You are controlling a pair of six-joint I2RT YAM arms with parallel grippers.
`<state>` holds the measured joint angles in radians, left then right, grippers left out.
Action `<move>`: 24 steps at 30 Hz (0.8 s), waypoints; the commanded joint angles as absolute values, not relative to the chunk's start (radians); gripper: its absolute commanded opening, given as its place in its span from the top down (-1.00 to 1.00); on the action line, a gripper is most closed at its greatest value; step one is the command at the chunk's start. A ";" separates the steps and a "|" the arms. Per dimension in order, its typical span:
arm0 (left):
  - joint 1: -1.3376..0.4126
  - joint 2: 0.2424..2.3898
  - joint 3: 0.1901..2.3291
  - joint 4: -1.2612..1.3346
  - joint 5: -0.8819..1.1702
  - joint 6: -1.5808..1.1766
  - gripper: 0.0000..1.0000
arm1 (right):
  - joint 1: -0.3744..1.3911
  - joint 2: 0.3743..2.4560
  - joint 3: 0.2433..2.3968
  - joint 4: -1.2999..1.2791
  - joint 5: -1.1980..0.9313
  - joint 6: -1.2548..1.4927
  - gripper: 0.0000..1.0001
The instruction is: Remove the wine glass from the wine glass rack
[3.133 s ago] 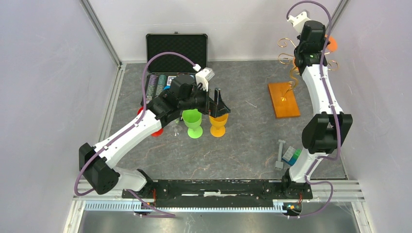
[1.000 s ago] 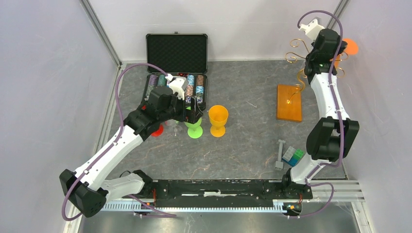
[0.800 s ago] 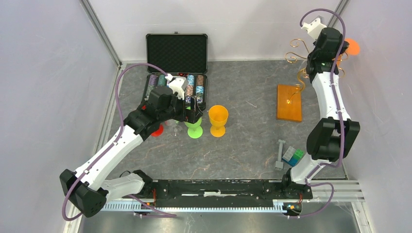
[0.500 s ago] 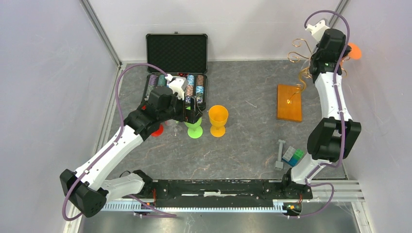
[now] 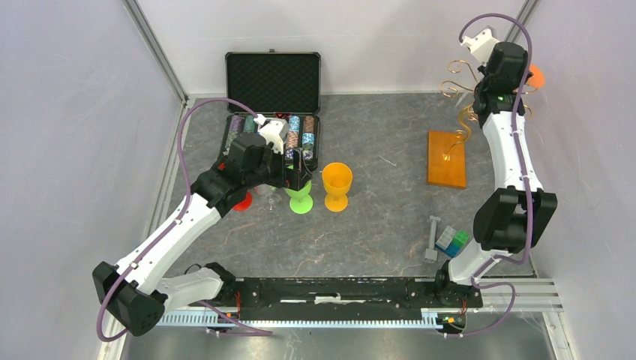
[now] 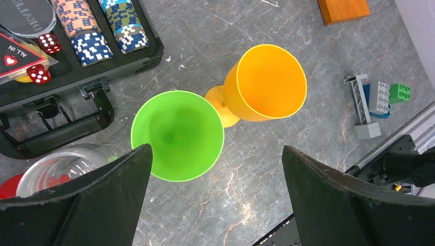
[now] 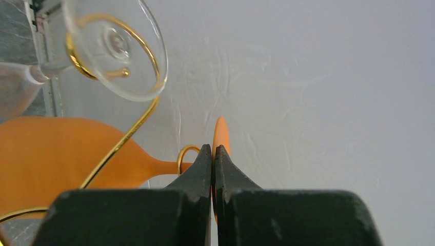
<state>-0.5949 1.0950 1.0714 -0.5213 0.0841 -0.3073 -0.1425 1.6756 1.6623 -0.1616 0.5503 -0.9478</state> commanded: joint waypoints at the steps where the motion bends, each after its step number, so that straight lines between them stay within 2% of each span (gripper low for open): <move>1: -0.588 1.083 1.062 -0.474 0.091 -0.290 -1.00 | -0.103 1.666 1.741 -0.145 0.543 -0.953 1.00; 14: -0.580 1.089 1.055 -0.462 0.095 -0.298 -1.00 | -0.086 1.721 1.760 -0.065 0.586 -0.973 1.00; 24: -0.578 1.091 1.048 -0.451 0.104 -0.306 -1.00 | -0.122 1.703 1.706 -0.033 0.716 -1.003 1.00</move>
